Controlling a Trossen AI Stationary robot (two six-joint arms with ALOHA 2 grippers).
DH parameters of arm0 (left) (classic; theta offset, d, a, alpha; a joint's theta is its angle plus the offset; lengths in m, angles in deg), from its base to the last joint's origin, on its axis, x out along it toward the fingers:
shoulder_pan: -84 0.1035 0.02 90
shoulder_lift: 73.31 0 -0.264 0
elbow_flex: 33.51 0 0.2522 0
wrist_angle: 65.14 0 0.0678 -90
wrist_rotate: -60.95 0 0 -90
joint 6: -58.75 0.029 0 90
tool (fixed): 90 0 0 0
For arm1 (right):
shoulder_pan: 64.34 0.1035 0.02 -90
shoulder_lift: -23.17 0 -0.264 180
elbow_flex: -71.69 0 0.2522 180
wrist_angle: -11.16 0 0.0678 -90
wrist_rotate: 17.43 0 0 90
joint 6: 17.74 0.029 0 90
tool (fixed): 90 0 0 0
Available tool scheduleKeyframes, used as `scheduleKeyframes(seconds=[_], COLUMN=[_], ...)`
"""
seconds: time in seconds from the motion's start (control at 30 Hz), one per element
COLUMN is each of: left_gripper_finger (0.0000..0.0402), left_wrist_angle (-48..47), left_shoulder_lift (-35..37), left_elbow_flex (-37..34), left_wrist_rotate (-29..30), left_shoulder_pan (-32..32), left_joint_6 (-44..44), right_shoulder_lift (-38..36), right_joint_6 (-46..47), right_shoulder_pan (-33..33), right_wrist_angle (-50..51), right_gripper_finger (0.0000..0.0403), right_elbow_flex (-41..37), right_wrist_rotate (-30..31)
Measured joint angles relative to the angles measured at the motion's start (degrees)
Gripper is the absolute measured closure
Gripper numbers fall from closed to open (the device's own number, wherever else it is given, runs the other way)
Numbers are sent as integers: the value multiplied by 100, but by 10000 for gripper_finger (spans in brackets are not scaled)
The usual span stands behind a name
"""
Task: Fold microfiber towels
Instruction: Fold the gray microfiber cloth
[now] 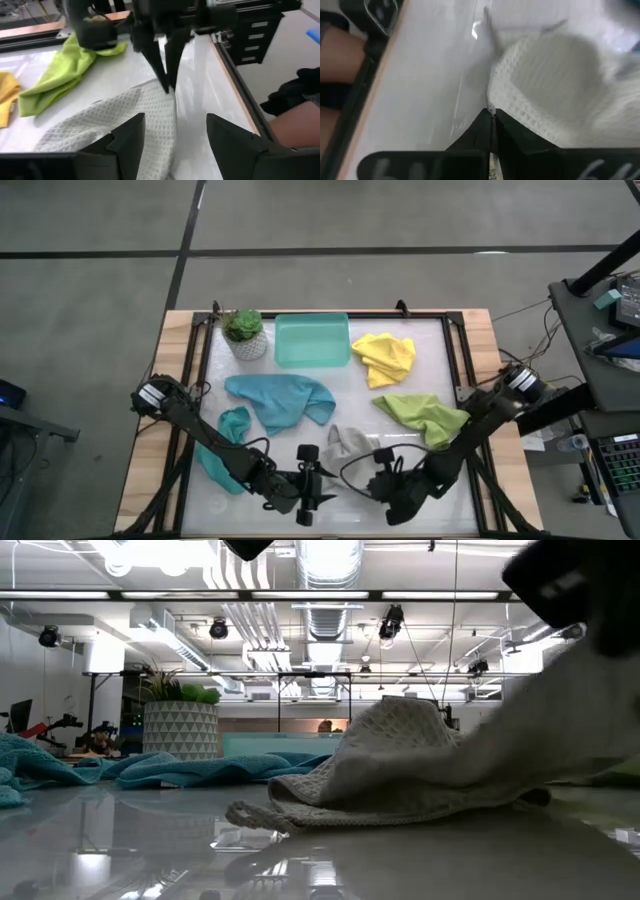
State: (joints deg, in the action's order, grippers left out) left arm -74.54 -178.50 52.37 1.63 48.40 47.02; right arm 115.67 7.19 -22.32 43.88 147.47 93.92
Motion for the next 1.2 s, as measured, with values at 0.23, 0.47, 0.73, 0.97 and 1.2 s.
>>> scheduleKeyframes(seconds=[0.23, 0.47, 0.73, 0.97, 1.2], left_gripper_finger=[174, 146, 140, 140, 141], left_wrist_angle=[-5, -51, -83, -544, -1195], left_shoulder_lift=[0, -5, -23, -31, -31], left_elbow_flex=[-22, -39, -154, -179, -179], left_wrist_rotate=[497, 550, 799, 959, 997], left_shoulder_pan=[13, 51, 103, 109, 109], left_joint_6=[2, 3, -597, -1049, -1719], right_shoulder_lift=[-853, -1377, -1677, -1703, -1655], right_joint_6=[-314, -502, -718, -985, -1076], right_shoulder_pan=[-290, -617, -819, -822, -843], right_wrist_angle=[89, 125, 130, 178, 195], right_gripper_finger=[394, 394, 394, 394, 394], right_elbow_flex=[40, 39, 119, 398, 714], right_wrist_rotate=[297, 316, 514, 585, 590])
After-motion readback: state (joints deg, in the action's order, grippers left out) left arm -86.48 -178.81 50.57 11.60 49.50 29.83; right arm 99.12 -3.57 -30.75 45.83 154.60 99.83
